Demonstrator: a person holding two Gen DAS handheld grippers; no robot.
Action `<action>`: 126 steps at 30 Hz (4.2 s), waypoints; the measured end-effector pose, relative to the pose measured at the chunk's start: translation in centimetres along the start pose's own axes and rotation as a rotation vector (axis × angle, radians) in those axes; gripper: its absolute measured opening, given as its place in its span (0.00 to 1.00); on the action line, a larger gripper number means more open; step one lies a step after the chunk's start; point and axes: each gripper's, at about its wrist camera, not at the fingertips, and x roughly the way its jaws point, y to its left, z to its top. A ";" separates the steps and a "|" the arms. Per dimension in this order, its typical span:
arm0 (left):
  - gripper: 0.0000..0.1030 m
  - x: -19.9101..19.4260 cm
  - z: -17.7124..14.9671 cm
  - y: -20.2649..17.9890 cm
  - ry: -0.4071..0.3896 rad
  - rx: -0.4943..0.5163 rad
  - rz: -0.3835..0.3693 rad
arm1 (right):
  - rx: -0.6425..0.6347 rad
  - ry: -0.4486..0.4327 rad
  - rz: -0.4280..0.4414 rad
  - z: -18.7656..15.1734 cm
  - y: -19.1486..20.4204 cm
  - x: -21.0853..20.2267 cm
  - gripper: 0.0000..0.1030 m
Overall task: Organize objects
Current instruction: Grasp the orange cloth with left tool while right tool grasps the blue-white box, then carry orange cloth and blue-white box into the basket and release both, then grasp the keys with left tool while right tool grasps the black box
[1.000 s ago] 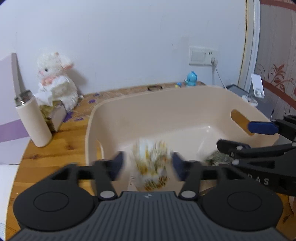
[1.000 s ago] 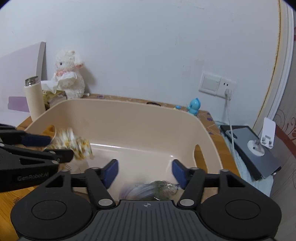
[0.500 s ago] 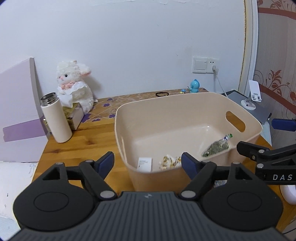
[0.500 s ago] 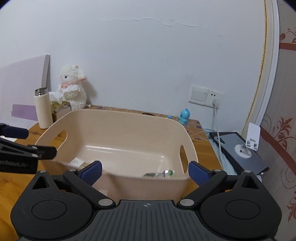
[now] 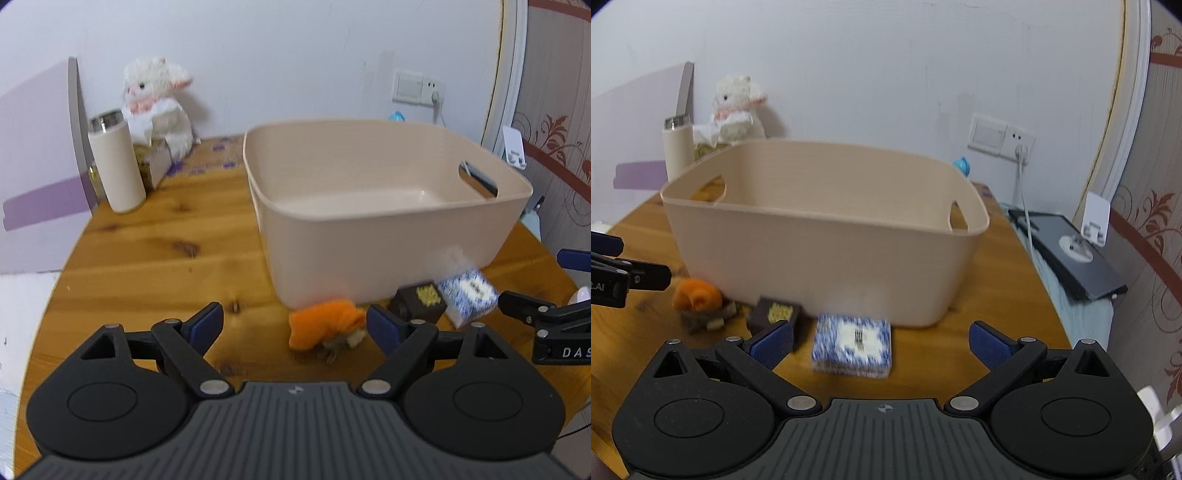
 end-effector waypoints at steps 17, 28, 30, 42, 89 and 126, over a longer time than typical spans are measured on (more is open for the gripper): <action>0.83 4.8 -0.9 -0.1 0.036 -0.012 -0.063 | 0.032 0.103 0.047 -2.6 0.3 5.4 1.00; 0.53 6.6 -1.4 -0.4 0.068 0.020 -0.127 | 0.072 0.088 0.101 -2.5 0.2 7.0 0.76; 0.43 6.4 -1.5 -0.5 0.060 0.025 -0.150 | 0.066 0.083 0.105 -2.5 0.3 6.8 0.67; 0.12 4.8 -2.0 -0.5 0.043 0.038 -0.182 | 0.046 0.079 0.098 -2.9 1.0 5.0 0.58; 0.11 2.3 9.2 -2.2 -0.143 0.062 -0.131 | 0.080 -0.262 0.046 8.6 -1.1 -0.7 0.58; 0.77 -1.9 3.2 -0.6 -0.098 -0.007 -0.087 | 0.052 -0.125 0.023 3.3 -0.3 -1.8 0.91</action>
